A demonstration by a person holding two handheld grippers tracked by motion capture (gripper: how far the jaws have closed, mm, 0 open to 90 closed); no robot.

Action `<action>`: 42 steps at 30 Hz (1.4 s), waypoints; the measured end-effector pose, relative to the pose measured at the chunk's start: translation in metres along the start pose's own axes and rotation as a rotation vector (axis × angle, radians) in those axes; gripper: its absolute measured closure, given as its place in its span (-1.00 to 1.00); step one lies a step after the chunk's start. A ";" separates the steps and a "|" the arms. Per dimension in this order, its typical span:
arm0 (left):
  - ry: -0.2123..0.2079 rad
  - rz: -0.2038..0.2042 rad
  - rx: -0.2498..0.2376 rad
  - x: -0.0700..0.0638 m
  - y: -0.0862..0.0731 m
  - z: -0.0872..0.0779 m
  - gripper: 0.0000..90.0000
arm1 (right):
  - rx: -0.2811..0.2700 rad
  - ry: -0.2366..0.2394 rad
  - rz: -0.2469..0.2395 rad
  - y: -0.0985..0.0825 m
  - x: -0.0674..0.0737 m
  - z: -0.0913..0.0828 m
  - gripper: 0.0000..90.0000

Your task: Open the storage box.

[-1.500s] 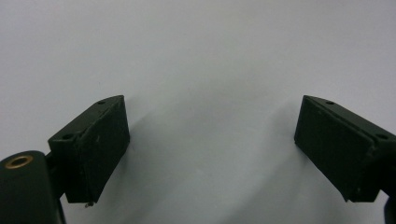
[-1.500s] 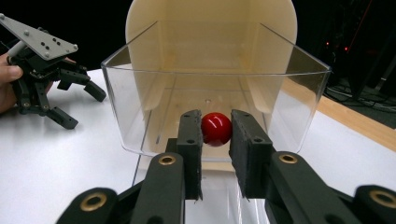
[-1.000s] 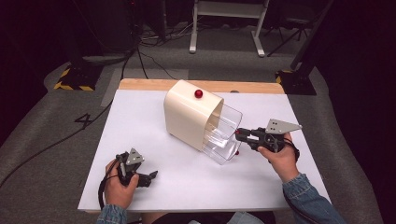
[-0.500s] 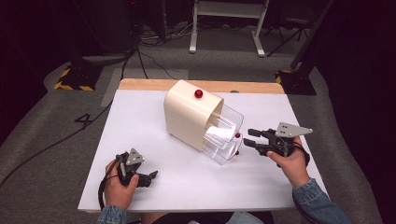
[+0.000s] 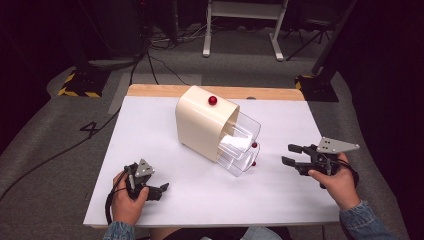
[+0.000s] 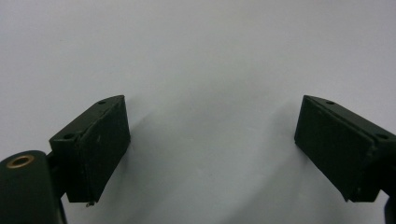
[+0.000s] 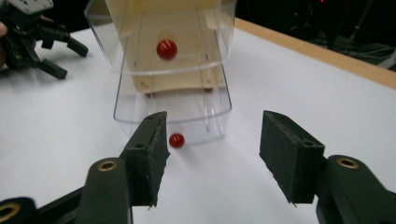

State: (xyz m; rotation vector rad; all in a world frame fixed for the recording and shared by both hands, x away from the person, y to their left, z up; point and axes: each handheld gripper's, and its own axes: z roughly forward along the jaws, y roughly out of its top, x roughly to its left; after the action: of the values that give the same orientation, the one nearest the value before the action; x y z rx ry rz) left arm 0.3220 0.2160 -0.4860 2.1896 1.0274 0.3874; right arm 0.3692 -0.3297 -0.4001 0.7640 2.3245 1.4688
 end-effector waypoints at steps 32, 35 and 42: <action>-0.003 0.004 0.004 0.001 0.000 0.000 -0.76 | 0.269 -0.089 0.060 -0.086 -0.033 0.001 -0.32; -0.002 0.005 0.004 0.001 0.000 0.000 -0.76 | 0.288 -0.086 0.020 -0.086 -0.029 0.004 -0.48; -0.003 0.002 0.003 0.001 0.000 0.000 -0.76 | 0.300 -0.137 0.010 -0.087 -0.027 0.006 -0.69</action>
State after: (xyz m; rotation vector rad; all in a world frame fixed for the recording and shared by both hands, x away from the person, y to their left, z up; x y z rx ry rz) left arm 0.3226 0.2164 -0.4858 2.1934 1.0253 0.3832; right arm 0.3698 -0.3704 -0.4819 0.9211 2.4652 1.0446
